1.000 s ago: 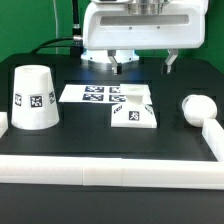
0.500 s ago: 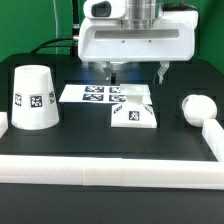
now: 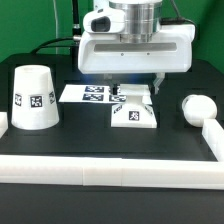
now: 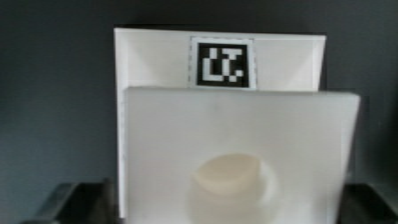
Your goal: Assemble lamp
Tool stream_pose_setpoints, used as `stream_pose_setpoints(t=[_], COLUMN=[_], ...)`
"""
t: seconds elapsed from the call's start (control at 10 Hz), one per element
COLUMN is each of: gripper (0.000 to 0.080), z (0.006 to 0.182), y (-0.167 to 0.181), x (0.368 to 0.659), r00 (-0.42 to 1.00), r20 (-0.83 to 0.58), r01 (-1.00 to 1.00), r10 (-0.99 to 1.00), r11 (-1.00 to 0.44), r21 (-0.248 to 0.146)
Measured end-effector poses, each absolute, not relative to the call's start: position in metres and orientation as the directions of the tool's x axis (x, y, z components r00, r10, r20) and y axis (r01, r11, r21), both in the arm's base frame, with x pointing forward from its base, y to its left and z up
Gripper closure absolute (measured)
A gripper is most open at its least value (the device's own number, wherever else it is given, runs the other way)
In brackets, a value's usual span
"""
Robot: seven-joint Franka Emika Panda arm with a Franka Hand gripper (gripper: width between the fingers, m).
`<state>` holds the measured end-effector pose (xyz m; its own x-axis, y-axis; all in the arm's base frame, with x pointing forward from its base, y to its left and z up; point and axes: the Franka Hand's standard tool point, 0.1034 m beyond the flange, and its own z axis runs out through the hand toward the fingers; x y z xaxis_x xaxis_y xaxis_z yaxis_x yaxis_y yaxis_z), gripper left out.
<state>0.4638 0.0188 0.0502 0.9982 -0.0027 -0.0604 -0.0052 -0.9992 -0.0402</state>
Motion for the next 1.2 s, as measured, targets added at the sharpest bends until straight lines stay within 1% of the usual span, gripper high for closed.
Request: stream_pose_setpoints(t=[0.1,0.8,1.2], gripper=[0.0265,0.0265,0.0264], z=[0.05,0.05,0.051], y=[0.019,0.02,0.032], x=[0.464,0.467,0.517], r00=[0.998,0.998,1.0], r20=[-0.06,-0.058,-0.015], r01=[-0.004,-0.003,0.012], r10=[-0.002,-0.001,0.013], r11=[-0.999,-0.999,-0.999], r21=[-0.04,-0.041,-0.048])
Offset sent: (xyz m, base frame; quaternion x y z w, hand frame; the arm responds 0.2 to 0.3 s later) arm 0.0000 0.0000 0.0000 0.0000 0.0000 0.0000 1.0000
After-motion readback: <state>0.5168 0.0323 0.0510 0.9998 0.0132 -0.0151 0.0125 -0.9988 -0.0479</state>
